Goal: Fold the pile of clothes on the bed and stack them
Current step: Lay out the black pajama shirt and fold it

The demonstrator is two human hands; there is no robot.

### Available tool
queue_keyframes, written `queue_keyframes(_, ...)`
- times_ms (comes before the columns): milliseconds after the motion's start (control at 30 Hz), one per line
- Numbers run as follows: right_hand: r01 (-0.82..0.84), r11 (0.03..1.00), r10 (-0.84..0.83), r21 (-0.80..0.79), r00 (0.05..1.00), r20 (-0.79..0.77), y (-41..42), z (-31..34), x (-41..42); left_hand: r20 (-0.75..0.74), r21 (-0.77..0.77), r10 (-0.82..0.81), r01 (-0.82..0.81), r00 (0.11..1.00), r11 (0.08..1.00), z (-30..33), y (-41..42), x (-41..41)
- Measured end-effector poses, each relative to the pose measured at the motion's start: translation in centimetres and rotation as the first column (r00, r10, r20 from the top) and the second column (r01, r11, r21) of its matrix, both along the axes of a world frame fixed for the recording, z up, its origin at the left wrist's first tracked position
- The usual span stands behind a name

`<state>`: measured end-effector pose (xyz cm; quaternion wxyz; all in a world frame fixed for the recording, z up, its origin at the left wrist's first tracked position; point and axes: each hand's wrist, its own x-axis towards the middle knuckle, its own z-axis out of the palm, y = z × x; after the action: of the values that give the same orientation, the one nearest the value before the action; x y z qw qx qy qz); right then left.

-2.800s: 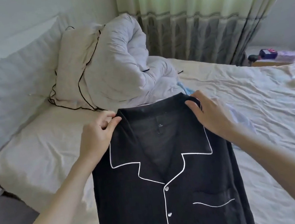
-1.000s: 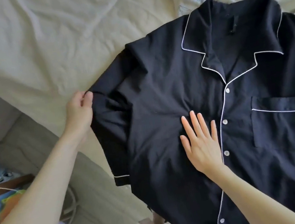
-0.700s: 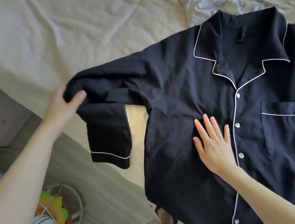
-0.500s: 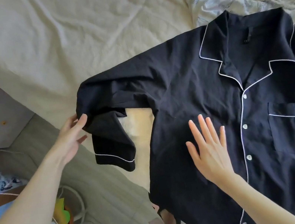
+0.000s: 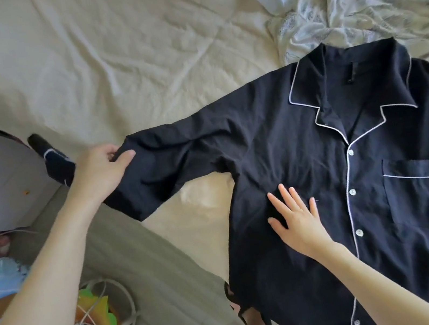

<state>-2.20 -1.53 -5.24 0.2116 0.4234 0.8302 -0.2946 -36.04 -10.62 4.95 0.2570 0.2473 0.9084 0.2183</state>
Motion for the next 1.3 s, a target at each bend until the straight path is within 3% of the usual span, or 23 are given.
queue_keyframes(67, 0.201, 0.967, -0.223, -0.157, 0.965, -0.137, 0.7, 1.5, -0.1, 0.027, 0.041, -0.056, 0.055, 0.998, 0.998, 2.1, 2.2, 3.0)
queue_keyframes(100, 0.329, 0.914, -0.377, -0.239, 0.905, -0.198, 0.9, 2.4, 0.2, 0.031, 0.059, -0.097, 0.095, 0.995, 0.994, 3.2, 3.6, 4.7)
queue_keyframes(167, 0.555, 0.728, -0.674, -0.403, 0.687, -0.270, 1.3, 4.6, 1.4, 0.021, 0.115, -0.186, 0.182, 0.982, 0.976, 5.4, 6.6, 8.5)
queue_keyframes(233, 0.652, 0.459, -0.886, -0.604, 0.387, -0.255, 1.9, 6.5, 3.9, 0.032, 0.190, -0.250, 0.240, 0.968, 0.952, 7.0, 9.8, 13.2)
queue_keyframes(333, 0.602, 0.112, -0.990, -0.791, 0.004, -0.138, 3.1, 8.4, 9.2, 0.089, 0.256, -0.419, 0.386, 0.904, 0.886, 8.0, 13.7, 22.2)
queue_keyframes(400, 0.640, 0.032, -0.988, -0.768, -0.098, -0.123, 3.9, 8.9, 12.9, 0.213, 0.269, -0.588, 0.532, 0.780, 0.803, 7.4, 14.9, 28.0)
queue_keyframes(467, 0.718, -0.001, -0.988, -0.696, -0.108, -0.110, 4.6, 8.7, 16.1, 0.274, 0.245, -0.704, 0.661, 0.655, 0.710, 5.2, 14.7, 31.7)
queue_keyframes(500, 0.755, -0.012, -0.990, -0.656, -0.101, -0.098, 4.8, 8.4, 17.4, 0.265, 0.233, -0.699, 0.660, 0.664, 0.715, 3.8, 14.1, 32.3)
queue_keyframes(633, 0.829, 0.032, -0.996, -0.558, -0.017, -0.083, 5.4, 7.4, 20.4, 0.242, 0.082, -0.356, 0.347, 0.902, 0.934, -1.5, 9.8, 30.9)
queue_keyframes(700, 0.817, 0.054, -0.998, -0.573, 0.026, -0.058, 5.3, 6.9, 20.7, 0.253, -0.011, -0.231, 0.242, 0.939, 0.970, -3.5, 8.1, 30.3)
queue_keyframes(867, 0.751, 0.061, -0.997, -0.657, 0.071, -0.011, 5.9, 5.7, 19.2, 0.390, -0.054, -0.180, 0.218, 0.903, 0.975, -5.9, 9.0, 33.6)
queue_keyframes(933, 0.731, 0.056, -0.996, -0.681, 0.085, 0.009, 6.4, 5.7, 18.7, 0.449, -0.126, 0.017, 0.045, 0.894, 0.991, -6.6, 9.8, 35.3)
queue_keyframes(1000, 0.721, 0.066, -0.995, -0.690, 0.098, 0.007, 6.8, 5.9, 18.8, 0.503, -0.228, 0.264, -0.168, 0.823, 0.959, -6.8, 10.3, 36.1)
queue_keyframes(1033, 0.719, 0.077, -0.994, -0.691, 0.105, -0.001, 7.0, 6.1, 19.0, 0.490, -0.283, 0.317, -0.196, 0.812, 0.939, -6.7, 10.4, 36.4)
queue_keyframes(1067, 0.715, 0.086, -0.994, -0.694, 0.110, -0.010, 7.0, 6.3, 19.5, 0.423, -0.323, 0.289, -0.155, 0.859, 0.934, -6.3, 10.3, 36.7)
queue_keyframes(1133, 0.698, 0.087, -0.994, -0.711, 0.111, -0.013, 6.7, 6.7, 20.8, 0.183, -0.302, 0.054, 0.003, 0.982, 0.953, -5.1, 10.1, 37.6)
queue_keyframes(1200, 0.671, 0.055, -0.996, -0.739, 0.086, 0.004, 6.3, 7.2, 22.5, 0.017, -0.116, -0.153, 0.154, 0.988, 0.981, -3.3, 10.1, 39.2)
queue_keyframes(1300, 0.601, -0.077, -0.997, -0.795, -0.040, 0.066, 5.5, 7.7, 25.3, 0.050, 0.177, -0.352, 0.339, 0.934, 0.924, -1.5, 10.0, 42.7)
